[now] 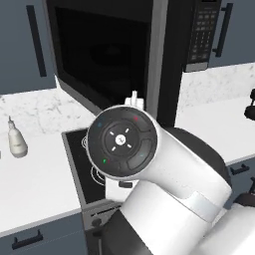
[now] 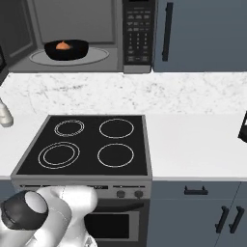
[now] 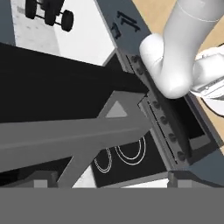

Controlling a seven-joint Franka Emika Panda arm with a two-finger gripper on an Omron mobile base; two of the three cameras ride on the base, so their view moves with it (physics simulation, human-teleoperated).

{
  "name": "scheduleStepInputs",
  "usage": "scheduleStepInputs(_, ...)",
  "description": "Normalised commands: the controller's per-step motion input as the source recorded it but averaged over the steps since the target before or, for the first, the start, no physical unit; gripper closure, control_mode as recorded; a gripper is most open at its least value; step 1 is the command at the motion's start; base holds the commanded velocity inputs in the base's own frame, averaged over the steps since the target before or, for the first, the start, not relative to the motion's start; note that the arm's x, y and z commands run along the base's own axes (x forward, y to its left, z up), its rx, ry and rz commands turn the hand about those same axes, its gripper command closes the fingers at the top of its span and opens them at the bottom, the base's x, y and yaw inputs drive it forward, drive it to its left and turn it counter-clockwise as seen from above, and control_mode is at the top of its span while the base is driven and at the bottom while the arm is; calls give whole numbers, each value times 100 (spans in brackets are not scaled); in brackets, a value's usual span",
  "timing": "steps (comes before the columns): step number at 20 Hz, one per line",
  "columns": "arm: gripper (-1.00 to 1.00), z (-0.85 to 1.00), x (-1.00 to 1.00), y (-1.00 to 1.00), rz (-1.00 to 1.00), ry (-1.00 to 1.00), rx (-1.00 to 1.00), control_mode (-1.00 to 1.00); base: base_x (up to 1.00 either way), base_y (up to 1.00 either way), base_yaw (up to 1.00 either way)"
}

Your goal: Pick the onion from the sink and place it in the bowl. Then pick the bowl and place it in the microwave. Then close the microwave door and press the start button.

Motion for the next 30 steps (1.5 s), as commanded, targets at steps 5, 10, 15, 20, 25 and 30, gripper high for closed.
scheduleStepInputs(5, -100, 1, 100, -79, -6, 0, 0, -100, 0, 0, 0)
scheduleStepInputs(10, -100, 0, 100, -78, -4, 0, 0, -100, 0, 0, 0)
scheduleStepInputs(15, -100, 14, 100, -87, -2, 0, 0, -100, 0, 0, 0)
scheduleStepInputs(20, -100, 30, 100, -74, 0, 0, 0, -100, 0, 0, 0)
scheduleStepInputs(25, -100, 24, 100, -53, 0, 0, 2, -100, 0, 0, 0)
scheduleStepInputs(30, -100, 2, 100, -21, 2, 0, 0, -100, 0, 0, 0)
